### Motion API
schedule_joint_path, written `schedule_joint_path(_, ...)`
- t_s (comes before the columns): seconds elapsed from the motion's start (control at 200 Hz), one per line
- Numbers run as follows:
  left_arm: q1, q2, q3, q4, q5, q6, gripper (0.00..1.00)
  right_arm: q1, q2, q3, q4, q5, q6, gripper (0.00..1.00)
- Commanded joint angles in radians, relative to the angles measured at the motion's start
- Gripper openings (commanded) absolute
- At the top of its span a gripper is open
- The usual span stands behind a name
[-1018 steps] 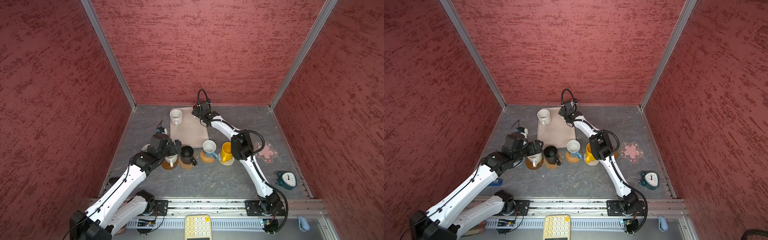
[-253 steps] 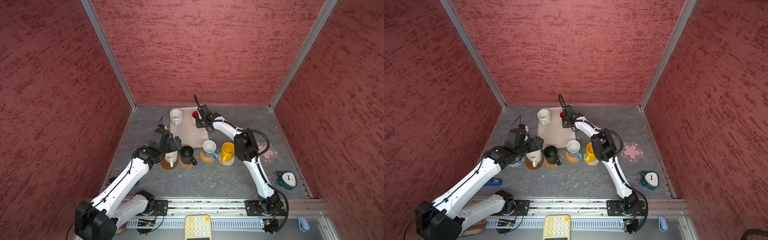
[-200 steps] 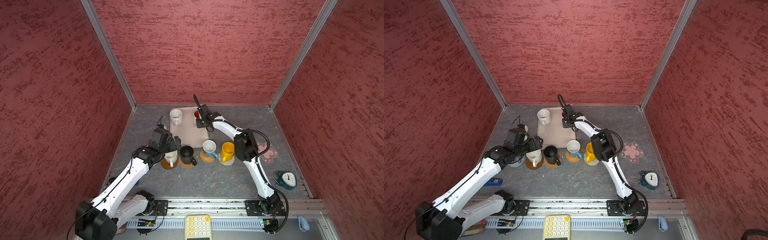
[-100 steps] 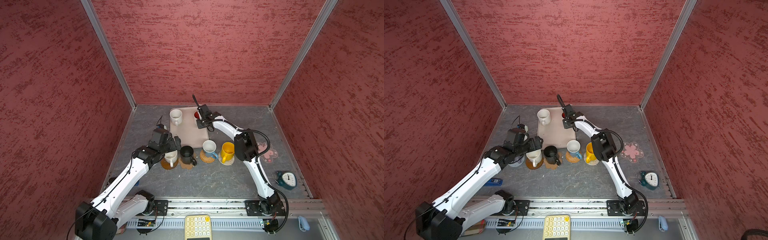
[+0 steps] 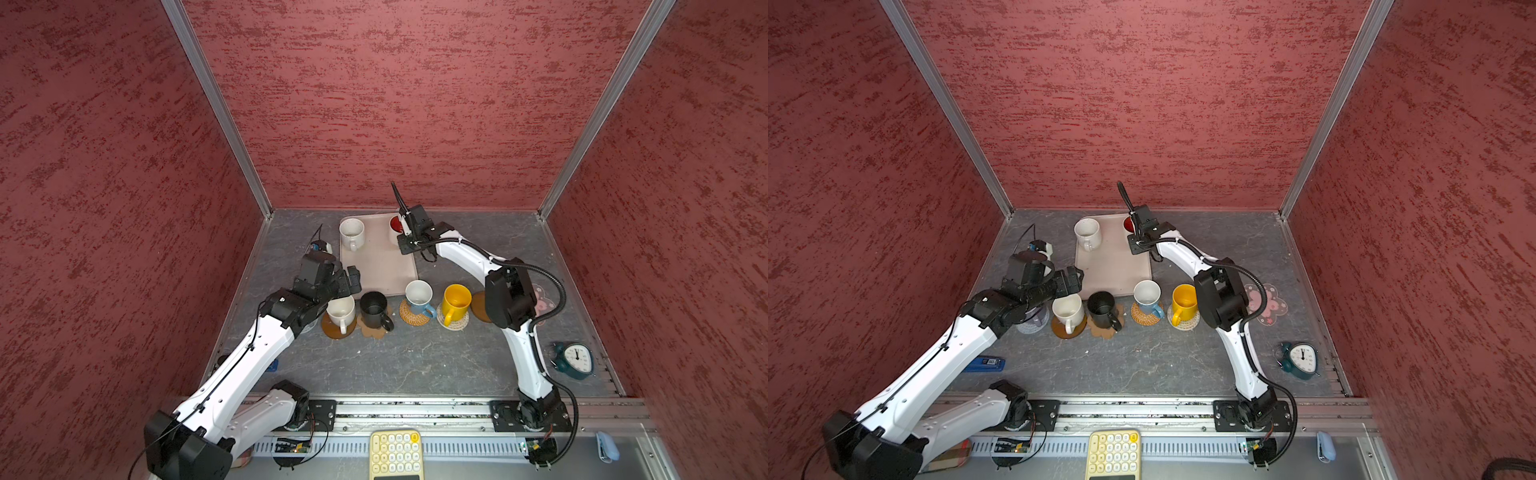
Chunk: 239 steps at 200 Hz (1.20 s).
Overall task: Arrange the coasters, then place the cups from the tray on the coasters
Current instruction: 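Close the right gripper on the red-lined mug's handle, then lift the red-lined mug and carry it toward the pink flower coaster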
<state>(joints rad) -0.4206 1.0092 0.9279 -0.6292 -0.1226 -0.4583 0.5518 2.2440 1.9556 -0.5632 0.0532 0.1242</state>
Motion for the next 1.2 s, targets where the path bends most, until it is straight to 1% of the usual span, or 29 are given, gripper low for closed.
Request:
schedule_joint_path(0.0, -0.005, -0.003, 0.037, -0.009, -0.03, 0.042, 0.99, -0.003, -0.108, -0.031, 0.118, 0.004, -0.024, 0.0)
schedule_joint_path(0.155, -0.031, 0.021, 0.073, -0.004, -0.048, 0.074, 0.99, -0.003, -0.175, -0.074, 0.087, 0.01, -0.022, 0.0)
schedule_joint_path(0.311, -0.065, 0.064, 0.108, 0.027, -0.048, 0.091, 0.99, -0.008, -0.262, -0.166, 0.083, 0.042, 0.008, 0.0)
schedule_joint_path(0.461, -0.102, 0.166, 0.189, 0.06, -0.051, 0.096, 0.99, -0.019, -0.367, -0.289, 0.093, 0.057, 0.039, 0.0)
schedule_joint_path(0.606, -0.156, 0.267, 0.252, 0.105, -0.048, 0.096, 0.99, -0.044, -0.486, -0.417, 0.1, 0.064, 0.076, 0.0)
schedule_joint_path(0.731, -0.175, 0.36, 0.306, 0.134, -0.029, 0.094, 0.99, -0.062, -0.587, -0.521, 0.083, 0.085, 0.103, 0.0)
schedule_joint_path(0.857, -0.188, 0.424, 0.332, 0.184, -0.005, 0.078, 1.0, -0.099, -0.68, -0.625, 0.074, 0.09, 0.137, 0.0)
schedule_joint_path(0.967, -0.214, 0.482, 0.37, 0.199, -0.007, 0.078, 1.0, -0.151, -0.75, -0.703, 0.071, 0.057, 0.165, 0.0)
schedule_joint_path(1.087, -0.243, 0.536, 0.414, 0.201, -0.015, 0.085, 1.0, -0.191, -0.787, -0.746, 0.035, 0.064, 0.18, 0.0)
schedule_joint_path(1.107, -0.247, 0.543, 0.421, 0.2, -0.014, 0.085, 0.99, -0.195, -0.817, -0.751, 0.029, 0.062, 0.183, 0.0)
schedule_joint_path(1.192, -0.256, 0.567, 0.449, 0.198, -0.012, 0.088, 0.99, -0.203, -0.855, -0.779, 0.013, 0.067, 0.191, 0.0)
